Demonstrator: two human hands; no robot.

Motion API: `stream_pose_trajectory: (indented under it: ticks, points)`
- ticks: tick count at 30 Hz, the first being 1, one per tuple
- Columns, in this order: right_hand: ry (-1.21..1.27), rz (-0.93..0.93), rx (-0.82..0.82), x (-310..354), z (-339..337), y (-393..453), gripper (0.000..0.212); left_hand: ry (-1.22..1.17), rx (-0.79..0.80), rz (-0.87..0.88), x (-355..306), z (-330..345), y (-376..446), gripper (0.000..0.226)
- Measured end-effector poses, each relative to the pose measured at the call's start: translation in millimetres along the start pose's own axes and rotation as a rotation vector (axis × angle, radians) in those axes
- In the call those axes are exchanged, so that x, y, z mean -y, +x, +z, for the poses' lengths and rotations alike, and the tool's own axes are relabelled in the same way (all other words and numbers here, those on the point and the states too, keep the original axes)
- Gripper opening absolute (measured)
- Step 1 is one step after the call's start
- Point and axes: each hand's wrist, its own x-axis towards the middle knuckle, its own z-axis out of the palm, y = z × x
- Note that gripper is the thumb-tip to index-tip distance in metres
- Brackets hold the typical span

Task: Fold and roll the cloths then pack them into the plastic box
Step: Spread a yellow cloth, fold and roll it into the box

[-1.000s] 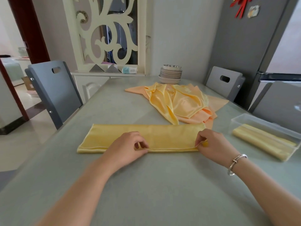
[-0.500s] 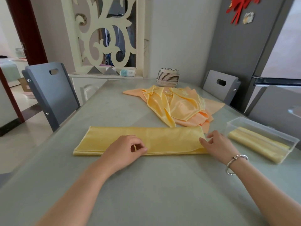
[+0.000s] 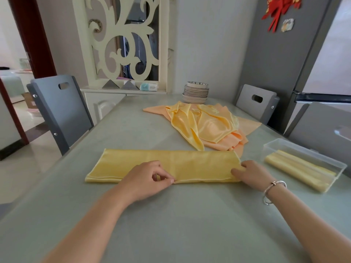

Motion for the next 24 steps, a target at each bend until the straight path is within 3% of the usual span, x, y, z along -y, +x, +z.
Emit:
stream_pose_trajectory:
  ticks: [4, 6, 10, 14, 16, 20, 24]
  points:
    - [0.865, 0.061, 0.114, 27, -2, 1, 0.002, -0.012, 0.021, -0.032, 0, 0, 2, 0.013]
    - [1.114, 0.067, 0.146, 52, -4, 7, 0.013, -0.047, 0.031, -0.056, -2, -2, 2, 0.013]
    - [0.979, -0.054, 0.149, 124, -11, 14, 0.014, -0.267, -0.036, -0.118, -4, -10, 0, 0.026]
    - [0.821, -0.176, 0.177, 186, 0, 12, 0.024, -0.505, -0.422, -0.277, 18, -39, 6, 0.032]
    - [0.752, -0.220, 0.193, 209, 14, 11, 0.028, -0.677, -0.537, -0.428, 36, -60, 8, 0.040]
    - [0.627, -0.300, 0.257, 241, 51, 3, 0.028, -0.974, -0.525, -0.672, 63, -84, -8, 0.048]
    - [0.429, -0.388, 0.435, 259, 94, -11, 0.036, -0.936, -0.564, -0.791, 79, -88, -12, 0.039]
